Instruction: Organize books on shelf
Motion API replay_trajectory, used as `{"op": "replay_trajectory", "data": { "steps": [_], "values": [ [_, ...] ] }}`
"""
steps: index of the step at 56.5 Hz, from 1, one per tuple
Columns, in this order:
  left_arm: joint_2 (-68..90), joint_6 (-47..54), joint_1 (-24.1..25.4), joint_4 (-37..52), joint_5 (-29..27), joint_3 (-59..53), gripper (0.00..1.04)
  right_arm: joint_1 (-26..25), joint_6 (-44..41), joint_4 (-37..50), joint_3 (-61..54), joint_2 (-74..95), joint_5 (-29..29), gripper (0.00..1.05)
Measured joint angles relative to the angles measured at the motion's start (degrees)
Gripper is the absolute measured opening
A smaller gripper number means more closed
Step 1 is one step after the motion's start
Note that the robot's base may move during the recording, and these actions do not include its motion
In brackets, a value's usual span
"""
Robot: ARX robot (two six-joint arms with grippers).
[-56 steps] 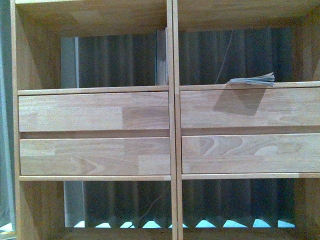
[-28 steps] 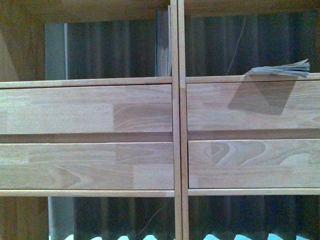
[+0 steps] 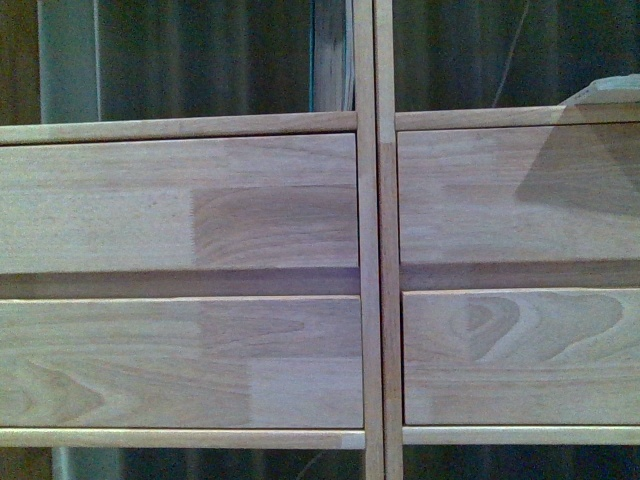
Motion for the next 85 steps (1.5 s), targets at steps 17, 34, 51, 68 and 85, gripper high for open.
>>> {"op": "replay_trajectory", "data": {
  "steps": [17, 34, 51, 68, 85],
  "values": [
    [0.0, 0.0, 0.0, 0.0, 0.1, 0.0, 0.97, 0.0, 0.0, -0.1, 0.0, 0.0, 0.0, 0.98],
    [0.0, 0.0, 0.0, 0.0, 0.0, 0.0, 0.97, 0.0, 0.0, -0.2, 0.0, 0.0, 0.0, 0.98],
    [0.0, 0.0, 0.0, 0.0, 0.0, 0.0, 0.97, 0.0, 0.0, -0.2, 0.0, 0.0, 0.0, 0.98],
    [0.0, 0.0, 0.0, 0.0, 0.0, 0.0, 0.97, -13.3, 16.0, 0.6, 10.4, 18.6, -29.6, 0.98],
    [0.0, 0.0, 0.0, 0.0, 0.0, 0.0, 0.97, -7.8, 45.0, 21.2, 25.9, 46.2, -24.3, 0.98]
  ]
}}
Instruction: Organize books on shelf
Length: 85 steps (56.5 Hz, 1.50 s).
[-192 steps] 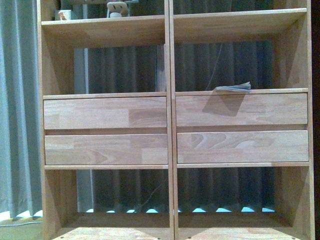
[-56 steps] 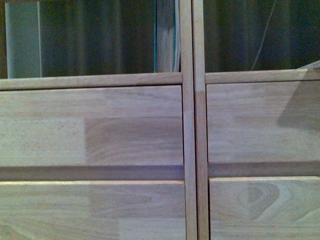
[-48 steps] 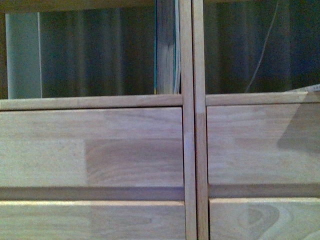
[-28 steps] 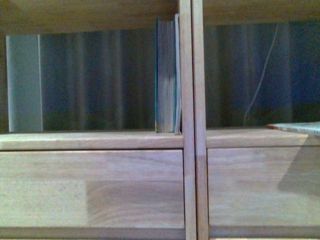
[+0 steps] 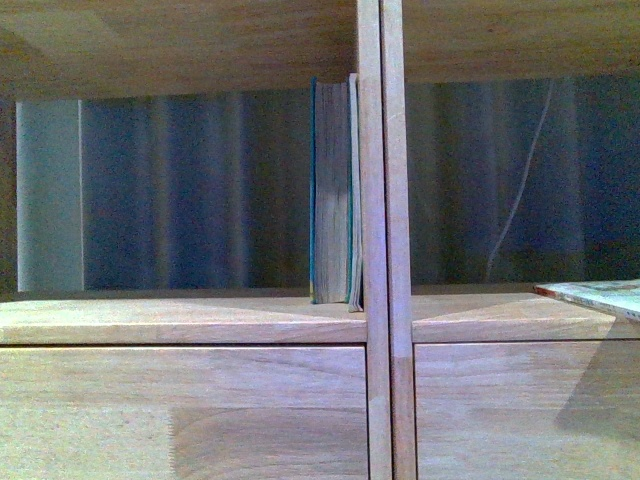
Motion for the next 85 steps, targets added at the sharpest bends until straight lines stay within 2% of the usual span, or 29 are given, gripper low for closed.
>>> {"op": "replay_trajectory", "data": {
  "steps": [9, 19, 40, 61, 65, 66, 71, 75, 85],
  "values": [
    [0.0, 0.0, 0.0, 0.0, 0.0, 0.0, 0.97, 3.1, 14.1, 5.3, 3.4, 12.0, 4.2, 0.98],
    [0.0, 0.0, 0.0, 0.0, 0.0, 0.0, 0.97, 2.2, 20.3, 9.6, 8.5, 18.4, 6.2, 0.98],
    [0.0, 0.0, 0.0, 0.0, 0.0, 0.0, 0.97, -1.9, 24.5, 10.5, 15.7, 26.7, 7.8, 0.98],
    [0.0, 0.0, 0.0, 0.0, 0.0, 0.0, 0.97, -6.1, 26.6, 10.9, 18.3, 28.9, 6.9, 0.97],
    [0.0, 0.0, 0.0, 0.0, 0.0, 0.0, 0.97, -6.1, 26.8, 11.1, 18.3, 28.9, 6.7, 0.87],
    [0.0, 0.0, 0.0, 0.0, 0.0, 0.0, 0.97, -6.1, 26.8, 11.2, 18.3, 29.1, 6.6, 0.67],
    [0.0, 0.0, 0.0, 0.0, 0.0, 0.0, 0.97, -5.9, 26.8, 11.3, 18.3, 29.4, 6.8, 0.55],
    [0.0, 0.0, 0.0, 0.0, 0.0, 0.0, 0.97, -5.5, 26.8, 11.8, 18.3, 29.8, 7.1, 0.4],
    [0.0, 0.0, 0.0, 0.0, 0.0, 0.0, 0.97, -4.7, 26.8, 12.8, 18.3, 30.0, 6.8, 0.15]
  ]
}}
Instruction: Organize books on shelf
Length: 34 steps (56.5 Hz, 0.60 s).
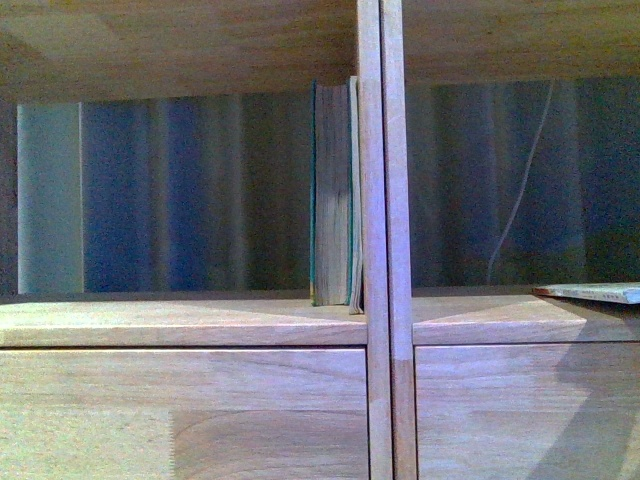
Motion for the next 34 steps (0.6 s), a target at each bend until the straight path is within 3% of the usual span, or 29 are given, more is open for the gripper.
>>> {"op": "replay_trajectory", "data": {
  "steps": [4, 20, 22, 29, 34],
  "values": [
    [0.0, 0.0, 0.0, 0.0, 0.0, 0.0, 0.97, 0.0, 0.0, 0.8, -0.3, -0.1, -0.4, 0.08],
    [0.0, 0.0, 0.1, 0.0, 0.5, 0.0, 0.97, -0.6, 0.1, 4.7, -3.8, -4.9, -5.4, 0.07],
    [1.1, -0.1, 1.7, -0.3, 5.0, 0.2, 0.97, -0.9, 0.0, 5.3, -4.3, -6.1, -6.4, 0.07],
    [11.3, -0.7, 13.9, 5.5, 35.1, 1.3, 0.97, -1.8, -0.3, 7.7, -6.1, -12.4, -11.3, 0.07],
    [16.4, -1.5, 17.4, 10.0, 42.4, 3.3, 0.97, -2.4, -1.0, 8.8, -6.7, -15.9, -13.9, 0.07]
  ]
}}
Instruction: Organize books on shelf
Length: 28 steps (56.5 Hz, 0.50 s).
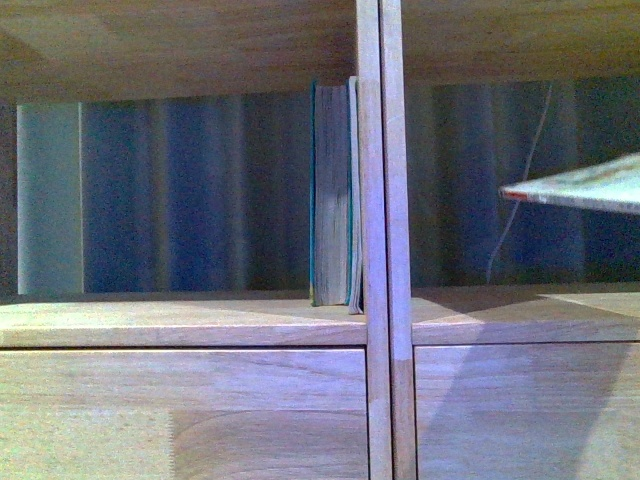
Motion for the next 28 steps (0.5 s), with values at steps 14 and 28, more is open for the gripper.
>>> {"op": "replay_trajectory", "data": {
  "steps": [14, 28],
  "values": [
    [17.7, -6.7, 4.6, 16.0, 5.3, 9.1, 0.97, 0.6, -3.8, 3.0, -0.5, -6.2, -5.7, 0.07],
    [40.9, -13.4, -4.7, 20.1, -3.2, 27.3, 0.97, 6.4, -10.5, 8.9, -1.7, -8.4, -6.9, 0.07]
  ]
}}
